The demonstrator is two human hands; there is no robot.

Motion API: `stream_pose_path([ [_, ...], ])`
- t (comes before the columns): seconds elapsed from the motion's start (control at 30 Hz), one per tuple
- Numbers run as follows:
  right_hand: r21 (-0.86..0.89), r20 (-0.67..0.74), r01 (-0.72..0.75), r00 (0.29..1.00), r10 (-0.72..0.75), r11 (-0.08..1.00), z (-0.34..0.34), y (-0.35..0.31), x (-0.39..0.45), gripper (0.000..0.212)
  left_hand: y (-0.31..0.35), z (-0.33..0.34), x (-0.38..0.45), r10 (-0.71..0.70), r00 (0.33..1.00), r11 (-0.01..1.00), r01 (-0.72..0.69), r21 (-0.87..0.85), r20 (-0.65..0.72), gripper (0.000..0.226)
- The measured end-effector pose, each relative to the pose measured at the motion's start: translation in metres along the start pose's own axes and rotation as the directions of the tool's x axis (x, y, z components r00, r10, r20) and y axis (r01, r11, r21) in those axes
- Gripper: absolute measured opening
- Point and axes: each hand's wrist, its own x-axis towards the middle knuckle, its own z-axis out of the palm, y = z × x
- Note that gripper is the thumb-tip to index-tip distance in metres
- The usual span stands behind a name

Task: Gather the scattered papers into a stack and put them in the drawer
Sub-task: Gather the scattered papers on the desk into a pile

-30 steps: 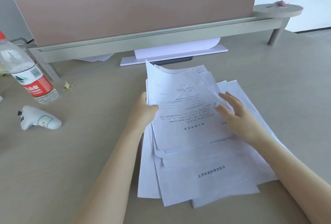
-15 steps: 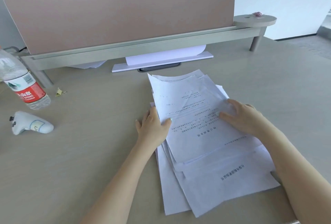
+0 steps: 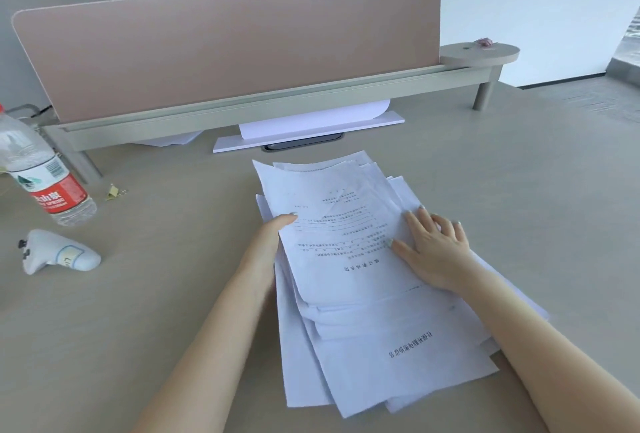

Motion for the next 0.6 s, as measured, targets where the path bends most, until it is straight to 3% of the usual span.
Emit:
stream_pose_path([
  [0.17, -0.034, -0.002, 0.023, 1.000, -0.023, 0.999, 0.003, -0.002, -0.005, 0.069, 0.012, 0.013, 0.000, -0.032, 0.999, 0.991, 0.027, 0.129, 0.042, 0.012],
  [0.27, 0.007, -0.031, 0.001, 1.000, -0.001, 1.000, 0.004, -0.004, -0.009, 0.070, 0.011, 0.017, 0.012, -0.054, 0.999, 0.950, 0.051, 0.308, 0.000, 0.033],
  [0.33, 0.034, -0.034, -0.007, 0.999, 0.008, 0.999, 0.002, -0.004, -0.011, 0.071, 0.012, 0.016, 0.015, 0.004, 0.999, 0.931, 0.008, 0.364, -0.032, 0.034],
  [0.47, 0.056, 0.042, -0.045, 0.998, 0.043, 0.997, -0.006, 0.009, -0.011, 0.076, 0.020, 0.008, 0.007, 0.073, 0.997, 0.961, -0.073, 0.266, 0.009, 0.034],
  [0.53, 0.081, 0.016, -0.099, 0.995, 0.098, 0.992, -0.015, 0.018, -0.006, 0.083, 0.028, 0.005, 0.001, 0.146, 0.987, 0.966, -0.156, 0.205, 0.066, 0.034],
  [0.57, 0.148, -0.011, -0.115, 0.993, 0.118, 0.982, -0.024, 0.019, -0.004, 0.089, 0.035, 0.005, -0.003, 0.185, 0.979, 0.964, -0.198, 0.176, 0.090, 0.032],
  [0.6, 0.323, -0.006, -0.127, 0.991, 0.136, 0.938, -0.035, 0.020, 0.000, 0.096, 0.042, 0.005, -0.006, 0.225, 0.967, 0.959, -0.241, 0.146, 0.117, 0.031],
])
